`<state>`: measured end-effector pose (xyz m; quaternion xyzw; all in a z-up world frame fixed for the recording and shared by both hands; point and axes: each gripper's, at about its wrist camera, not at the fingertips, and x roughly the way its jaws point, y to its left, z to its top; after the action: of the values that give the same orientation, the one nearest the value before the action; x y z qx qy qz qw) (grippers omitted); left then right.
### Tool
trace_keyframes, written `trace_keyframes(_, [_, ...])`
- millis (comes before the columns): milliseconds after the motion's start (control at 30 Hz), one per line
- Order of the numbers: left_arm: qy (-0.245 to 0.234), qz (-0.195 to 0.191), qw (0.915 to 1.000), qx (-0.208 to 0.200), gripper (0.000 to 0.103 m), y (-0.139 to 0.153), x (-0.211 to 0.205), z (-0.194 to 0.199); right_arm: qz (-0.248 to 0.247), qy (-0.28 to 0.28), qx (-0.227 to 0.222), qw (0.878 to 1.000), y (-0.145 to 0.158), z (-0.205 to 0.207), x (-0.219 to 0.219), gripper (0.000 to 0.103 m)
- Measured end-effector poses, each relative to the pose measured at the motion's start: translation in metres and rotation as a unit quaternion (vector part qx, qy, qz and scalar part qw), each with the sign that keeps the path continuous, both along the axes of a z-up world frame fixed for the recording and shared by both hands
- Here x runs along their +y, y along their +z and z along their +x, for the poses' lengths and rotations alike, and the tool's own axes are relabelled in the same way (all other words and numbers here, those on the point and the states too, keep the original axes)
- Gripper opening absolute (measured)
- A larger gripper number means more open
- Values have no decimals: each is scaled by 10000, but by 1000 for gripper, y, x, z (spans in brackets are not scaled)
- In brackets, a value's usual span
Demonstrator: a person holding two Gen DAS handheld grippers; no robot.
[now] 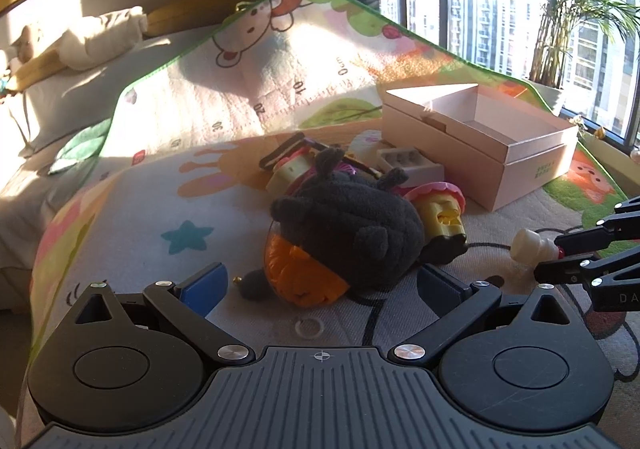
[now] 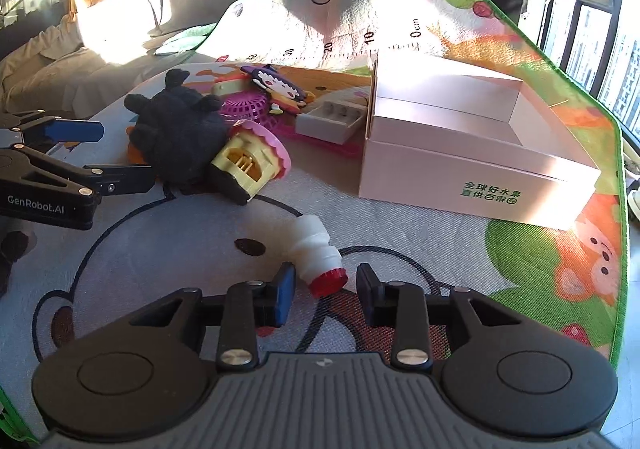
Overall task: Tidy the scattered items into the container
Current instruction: 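Reach the right gripper to the white red-capped bottle and close on it, then grasp the yellow cupcake toy with the left gripper while the right gripper holds the bottle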
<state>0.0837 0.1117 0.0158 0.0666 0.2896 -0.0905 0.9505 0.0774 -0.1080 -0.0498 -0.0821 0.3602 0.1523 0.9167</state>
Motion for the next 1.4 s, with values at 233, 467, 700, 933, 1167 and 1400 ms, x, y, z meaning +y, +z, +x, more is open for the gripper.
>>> trace_keyframes(233, [-613,619,9961,-118,103,-1,-25,0,-428,-615,-363,9965,-3,8,-9,50])
trace_keyframes(467, [611,1461,9859,-536,103,2,-12,40,-205,-583,-417,9972,0,4,-20,61])
trace_keyframes(700, [-148,218,9993,-262,103,16,-16,18,591,-403,-136,9973,-4,12,-26,69])
trace_keyframes(933, [-380,53,9992,-123,103,11,-50,10,489,-382,-267,9977,-6,22,-22,47])
trace_keyframes(1167, [-444,86,9990,74,103,-8,-84,34,475,-713,-184,9962,-7,7,-71,47])
trace_keyframes(1400, [-310,7,9992,263,61,-21,-87,49,652,-643,-225,9955,-9,-11,-89,47])
